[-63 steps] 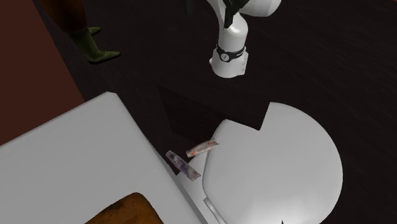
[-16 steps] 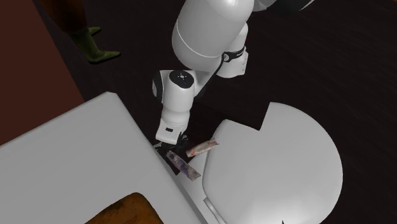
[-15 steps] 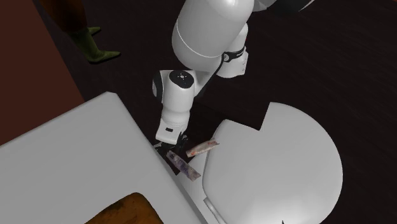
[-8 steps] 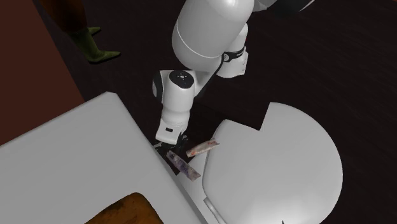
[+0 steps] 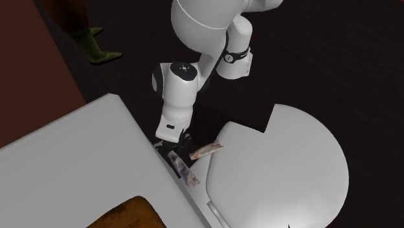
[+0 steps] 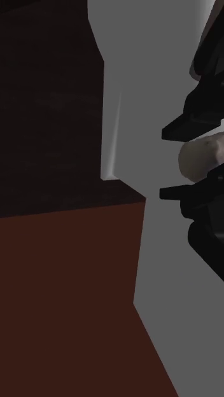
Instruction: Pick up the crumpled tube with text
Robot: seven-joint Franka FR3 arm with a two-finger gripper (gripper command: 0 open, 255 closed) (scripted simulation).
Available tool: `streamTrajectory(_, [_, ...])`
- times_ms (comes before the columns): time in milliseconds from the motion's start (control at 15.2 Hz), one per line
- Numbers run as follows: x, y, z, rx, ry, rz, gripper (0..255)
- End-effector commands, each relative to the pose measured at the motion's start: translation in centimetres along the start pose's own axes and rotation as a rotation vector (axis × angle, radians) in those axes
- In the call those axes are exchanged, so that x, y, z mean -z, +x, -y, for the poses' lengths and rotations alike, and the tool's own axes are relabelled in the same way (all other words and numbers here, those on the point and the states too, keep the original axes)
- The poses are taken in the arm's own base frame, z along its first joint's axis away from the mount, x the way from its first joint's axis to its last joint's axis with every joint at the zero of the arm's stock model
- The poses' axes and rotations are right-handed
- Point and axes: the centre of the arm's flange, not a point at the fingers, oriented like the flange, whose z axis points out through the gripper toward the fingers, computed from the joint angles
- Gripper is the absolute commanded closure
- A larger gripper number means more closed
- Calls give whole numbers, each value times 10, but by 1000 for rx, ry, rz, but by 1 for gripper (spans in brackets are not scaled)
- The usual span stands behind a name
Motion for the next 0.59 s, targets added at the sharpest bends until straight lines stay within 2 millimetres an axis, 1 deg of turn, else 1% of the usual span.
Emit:
streamTrajectory(0, [10,2,-5,0,0,0,255])
streamTrajectory(396, [39,9,-17,0,0,0,255])
streamTrajectory(528, [39,9,-17,0,0,0,255])
